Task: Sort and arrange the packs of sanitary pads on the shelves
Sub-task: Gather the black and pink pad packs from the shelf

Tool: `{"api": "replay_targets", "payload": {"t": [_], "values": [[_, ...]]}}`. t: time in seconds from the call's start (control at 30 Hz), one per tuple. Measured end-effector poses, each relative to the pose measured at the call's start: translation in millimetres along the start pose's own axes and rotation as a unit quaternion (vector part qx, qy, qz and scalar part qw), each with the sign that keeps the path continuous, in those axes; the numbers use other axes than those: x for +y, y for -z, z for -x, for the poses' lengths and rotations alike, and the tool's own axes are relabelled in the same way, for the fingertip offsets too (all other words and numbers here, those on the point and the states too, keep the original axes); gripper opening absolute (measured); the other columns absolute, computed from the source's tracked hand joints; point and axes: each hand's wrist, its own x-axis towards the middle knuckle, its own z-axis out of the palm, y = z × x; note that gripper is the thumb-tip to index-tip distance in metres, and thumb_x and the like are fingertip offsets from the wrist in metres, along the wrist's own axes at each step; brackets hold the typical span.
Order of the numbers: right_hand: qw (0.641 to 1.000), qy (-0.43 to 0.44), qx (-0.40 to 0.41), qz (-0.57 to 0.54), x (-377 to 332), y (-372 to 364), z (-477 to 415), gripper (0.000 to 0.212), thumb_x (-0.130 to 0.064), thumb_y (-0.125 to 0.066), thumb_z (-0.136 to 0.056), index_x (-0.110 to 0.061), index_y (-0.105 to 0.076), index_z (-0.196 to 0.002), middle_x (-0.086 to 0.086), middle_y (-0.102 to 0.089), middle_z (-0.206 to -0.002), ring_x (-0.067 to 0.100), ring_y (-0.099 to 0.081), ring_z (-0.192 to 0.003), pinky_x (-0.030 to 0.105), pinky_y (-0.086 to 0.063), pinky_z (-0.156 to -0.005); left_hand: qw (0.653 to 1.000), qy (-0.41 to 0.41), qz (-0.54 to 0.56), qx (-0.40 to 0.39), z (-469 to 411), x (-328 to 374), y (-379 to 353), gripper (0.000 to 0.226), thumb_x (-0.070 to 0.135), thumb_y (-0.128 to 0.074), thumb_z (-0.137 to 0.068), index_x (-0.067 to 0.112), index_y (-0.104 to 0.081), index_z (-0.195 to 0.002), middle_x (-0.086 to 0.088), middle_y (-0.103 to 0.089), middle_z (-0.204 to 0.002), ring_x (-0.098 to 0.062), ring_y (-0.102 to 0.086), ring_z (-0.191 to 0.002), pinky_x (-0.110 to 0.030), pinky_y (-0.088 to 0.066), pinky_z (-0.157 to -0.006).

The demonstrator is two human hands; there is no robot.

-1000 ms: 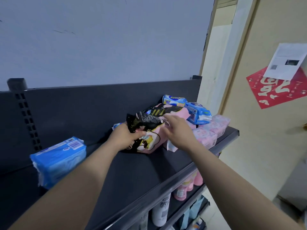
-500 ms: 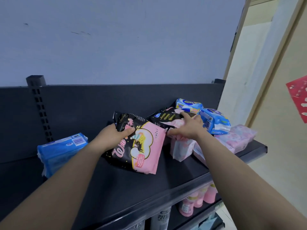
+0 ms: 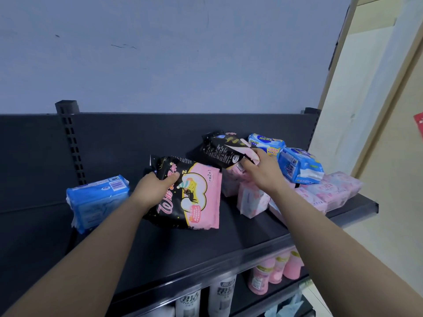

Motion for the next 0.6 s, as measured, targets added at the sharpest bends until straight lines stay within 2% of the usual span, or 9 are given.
{"api": "replay_targets", "payload": {"t": [0.07, 0.2, 0.33, 0.43, 0.5, 0.6], "values": [[0.999, 0.037, -0.010, -0.009, -5, -2, 9, 0.049, -0.045, -0.050, -0.076, -0.022, -0.059, -0.118, 0.000, -0.064, -0.110, 0.026, -0.044, -0.115, 0.038, -0.040, -0.097, 1.000, -0.003, 0.008, 0.031, 3, 2, -1, 0.059, 0.058, -0.058, -0.087, 0.005, -0.057, -0.111, -0.007, -0.063, -0.109, -0.026, -0.059, -0.100, -0.039, -0.048, -0.090], [0.998, 0.066, -0.010, -0.012, -4, -7, 23, 0.042, -0.033, -0.059, -0.089, -0.022, -0.054, -0.129, 0.001, -0.058, -0.123, 0.023, -0.037, -0.122, 0.030, -0.033, -0.097, 0.997, -0.011, 0.017, 0.078, 13, 10, 4, 0.055, 0.058, -0.054, -0.090, 0.007, -0.051, -0.110, -0.006, -0.056, -0.108, -0.028, -0.053, -0.103, -0.037, -0.042, -0.086], [0.995, 0.084, -0.057, -0.020, -8, -14, 37, 0.058, -0.032, -0.061, -0.087, -0.027, -0.042, -0.142, 0.000, -0.047, -0.139, 0.017, -0.030, -0.128, 0.021, -0.024, -0.095, 0.994, -0.004, 0.088, 0.071, 18, 3, 14, 0.059, 0.064, -0.055, -0.086, 0.014, -0.052, -0.118, 0.000, -0.059, -0.117, -0.023, -0.055, -0.107, -0.039, -0.044, -0.094], [0.989, 0.087, -0.112, -0.032, -13, -28, 48, 0.072, -0.037, -0.065, -0.082, -0.037, -0.034, -0.146, 0.007, -0.041, -0.140, 0.009, -0.027, -0.129, 0.024, -0.027, -0.105, 0.989, -0.003, 0.125, 0.075, 26, -3, 22, 0.061, 0.064, -0.056, -0.086, 0.020, -0.050, -0.128, 0.003, -0.060, -0.122, -0.022, -0.057, -0.113, -0.043, -0.044, -0.102], [0.987, 0.087, -0.126, -0.052, -19, -38, 53, 0.078, -0.045, -0.064, -0.075, -0.041, -0.031, -0.146, 0.007, -0.038, -0.139, -0.001, -0.029, -0.120, 0.024, -0.027, -0.109, 0.988, -0.016, 0.132, 0.077, 33, -5, 30, 0.053, 0.059, -0.055, -0.089, 0.022, -0.051, -0.127, 0.006, -0.061, -0.120, -0.019, -0.058, -0.111, -0.040, -0.044, -0.100], [0.983, 0.105, -0.128, -0.078, -33, -49, 57, 0.076, -0.035, -0.070, -0.081, -0.040, -0.032, -0.146, 0.003, -0.033, -0.140, -0.012, -0.026, -0.106, 0.020, -0.026, -0.104, 0.984, -0.042, 0.145, 0.095, 43, -9, 50, 0.044, 0.055, -0.055, -0.091, 0.025, -0.053, -0.123, 0.008, -0.064, -0.115, -0.016, -0.060, -0.106, -0.033, -0.045, -0.092]]}}
